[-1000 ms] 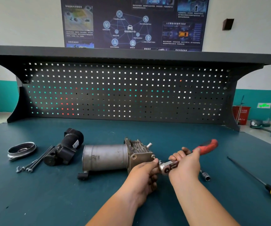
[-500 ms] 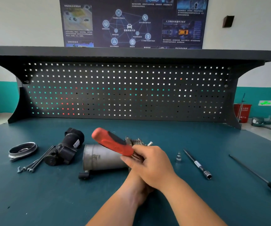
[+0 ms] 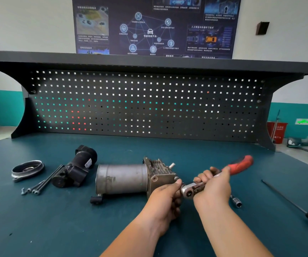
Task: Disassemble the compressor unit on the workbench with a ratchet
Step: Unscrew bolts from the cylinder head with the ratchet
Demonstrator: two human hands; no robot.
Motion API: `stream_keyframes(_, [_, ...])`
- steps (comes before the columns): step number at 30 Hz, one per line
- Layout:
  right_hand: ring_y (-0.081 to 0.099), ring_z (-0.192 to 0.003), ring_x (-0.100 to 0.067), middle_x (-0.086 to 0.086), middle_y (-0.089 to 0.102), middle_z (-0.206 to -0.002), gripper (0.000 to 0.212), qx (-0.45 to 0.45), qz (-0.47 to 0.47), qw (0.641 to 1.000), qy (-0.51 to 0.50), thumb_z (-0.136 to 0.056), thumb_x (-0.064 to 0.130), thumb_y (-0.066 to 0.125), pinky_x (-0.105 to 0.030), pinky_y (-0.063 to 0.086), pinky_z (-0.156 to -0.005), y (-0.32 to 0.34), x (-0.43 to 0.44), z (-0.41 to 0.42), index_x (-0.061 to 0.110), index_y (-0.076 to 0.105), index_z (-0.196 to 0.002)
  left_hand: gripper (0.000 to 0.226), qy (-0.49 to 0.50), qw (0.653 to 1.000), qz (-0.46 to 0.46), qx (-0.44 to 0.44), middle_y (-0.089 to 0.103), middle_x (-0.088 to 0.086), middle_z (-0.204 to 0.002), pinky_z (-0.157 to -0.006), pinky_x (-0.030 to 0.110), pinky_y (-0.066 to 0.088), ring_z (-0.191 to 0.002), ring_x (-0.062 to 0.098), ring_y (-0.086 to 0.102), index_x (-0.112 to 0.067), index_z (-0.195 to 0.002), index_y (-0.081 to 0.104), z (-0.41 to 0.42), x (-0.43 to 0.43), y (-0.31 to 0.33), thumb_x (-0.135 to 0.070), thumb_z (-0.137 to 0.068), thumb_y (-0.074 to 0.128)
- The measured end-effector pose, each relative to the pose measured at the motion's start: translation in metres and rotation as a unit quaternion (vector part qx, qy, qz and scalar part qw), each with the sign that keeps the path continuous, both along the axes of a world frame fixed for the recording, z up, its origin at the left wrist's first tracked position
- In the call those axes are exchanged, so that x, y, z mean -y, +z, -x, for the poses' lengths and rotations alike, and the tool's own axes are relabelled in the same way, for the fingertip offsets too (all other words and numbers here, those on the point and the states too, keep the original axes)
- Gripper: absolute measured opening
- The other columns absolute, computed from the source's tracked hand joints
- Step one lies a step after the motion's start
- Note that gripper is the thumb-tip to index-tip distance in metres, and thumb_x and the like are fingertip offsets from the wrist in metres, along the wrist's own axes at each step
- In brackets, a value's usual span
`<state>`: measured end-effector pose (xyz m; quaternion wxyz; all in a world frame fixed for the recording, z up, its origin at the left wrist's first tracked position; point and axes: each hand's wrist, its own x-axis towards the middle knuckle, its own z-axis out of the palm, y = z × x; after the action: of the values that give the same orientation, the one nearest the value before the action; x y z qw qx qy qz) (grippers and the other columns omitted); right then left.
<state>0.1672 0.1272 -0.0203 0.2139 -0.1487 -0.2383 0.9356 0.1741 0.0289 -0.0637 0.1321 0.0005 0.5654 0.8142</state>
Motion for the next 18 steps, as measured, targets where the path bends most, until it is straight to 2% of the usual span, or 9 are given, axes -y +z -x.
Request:
stream_keyframes(2, [0.026,-0.030,-0.008,0.009,0.028,-0.037,0.046,0.017,0.006,1.000,0.004,-0.098,0.049,0.034,-0.023,0.024,-0.043,-0.001,-0.003,0.002,0.017,0.042,-0.065,0.031,-0.005,1.000,-0.003,0.001,0.041,-0.008,-0.049,-0.042,0.016,0.029,-0.044,0.006,0.038,-0.020,-0.060,0.057,-0.001,0.000,0.001,-0.028,-0.090,0.060])
stream_keyframes(4, [0.024,-0.030,-0.008,0.010,0.026,-0.037,0.046,0.008,-0.046,0.999,0.006,-0.098,0.048,0.034,-0.022,0.023,-0.042,0.000,-0.001,0.001,0.017,0.042,-0.065,0.030,-0.006,1.000,-0.009,0.001,0.042,-0.009,-0.048,-0.041,0.016,0.030,-0.043,0.006,0.040,-0.020,-0.060,0.059,-0.003,0.000,0.001,-0.027,-0.090,0.059])
stream_keyframes(8, [0.024,-0.035,-0.007,0.012,0.027,-0.040,0.041,-0.070,-0.271,0.960,-0.026,-0.099,0.040,0.035,-0.024,0.024,-0.043,0.006,0.010,-0.003,0.015,0.045,-0.069,0.027,-0.012,1.000,-0.001,0.004,0.042,-0.008,-0.048,-0.041,0.016,0.031,-0.043,0.006,0.041,-0.020,-0.063,0.056,-0.002,-0.001,0.002,-0.026,-0.090,0.058])
stream_keyframes(11, [0.032,-0.040,-0.003,0.011,0.038,-0.042,0.036,-0.191,-0.481,0.855,-0.035,-0.091,0.046,0.047,-0.019,0.026,-0.044,0.000,0.020,-0.010,0.017,0.051,-0.069,0.022,-0.025,1.000,0.005,-0.011,0.043,-0.005,-0.055,-0.045,0.018,0.031,-0.047,0.007,0.040,-0.020,-0.068,0.054,-0.002,0.002,-0.001,-0.019,-0.089,0.054])
stream_keyframes(14, [0.042,-0.051,-0.008,0.011,0.050,-0.052,0.042,-0.243,-0.696,0.676,-0.025,-0.079,0.060,0.043,-0.029,0.035,-0.050,-0.009,0.029,-0.013,0.020,0.052,-0.072,0.015,-0.032,0.995,-0.075,-0.052,0.057,0.007,-0.075,-0.064,0.027,0.039,-0.068,0.015,0.052,-0.014,-0.080,0.064,-0.011,-0.004,0.006,-0.012,-0.089,0.051])
stream_keyframes(15, [0.043,-0.055,-0.009,0.014,0.051,-0.055,0.040,-0.234,-0.754,0.613,-0.032,-0.078,0.064,0.041,-0.029,0.036,-0.054,-0.011,0.031,-0.013,0.025,0.052,-0.078,0.007,0.024,0.986,-0.142,-0.083,0.058,0.006,-0.076,-0.075,0.026,0.040,-0.074,0.012,0.051,-0.014,-0.080,0.065,-0.016,-0.007,0.016,-0.013,-0.084,0.059])
stream_keyframes(16, [0.043,-0.059,-0.009,0.019,0.051,-0.058,0.037,-0.226,-0.791,0.567,-0.041,-0.077,0.066,0.039,-0.026,0.036,-0.056,-0.012,0.034,-0.012,0.032,0.052,-0.084,0.008,0.139,0.959,-0.231,-0.092,0.056,0.002,-0.073,-0.087,0.020,0.037,-0.076,0.006,0.046,-0.013,-0.079,0.065,-0.013,-0.007,0.027,-0.013,-0.074,0.070])
stream_keyframes(17, [0.043,-0.062,-0.009,0.021,0.052,-0.061,0.036,-0.221,-0.805,0.549,-0.043,-0.076,0.069,0.038,-0.023,0.037,-0.057,-0.013,0.036,-0.012,0.037,0.051,-0.087,0.018,0.205,0.914,-0.340,-0.079,0.055,-0.001,-0.069,-0.092,0.014,0.032,-0.075,0.002,0.042,-0.012,-0.078,0.064,-0.007,-0.007,0.036,-0.011,-0.066,0.077])
stream_keyframes(18, [0.044,-0.062,-0.010,0.019,0.055,-0.063,0.041,-0.219,-0.798,0.560,-0.039,-0.075,0.070,0.038,-0.024,0.040,-0.060,-0.014,0.037,-0.011,0.035,0.053,-0.089,0.016,0.171,0.913,-0.367,-0.058,0.056,-0.001,-0.068,-0.093,0.014,0.033,-0.074,0.003,0.044,-0.012,-0.079,0.063,-0.010,-0.002,0.036,-0.010,-0.069,0.076])
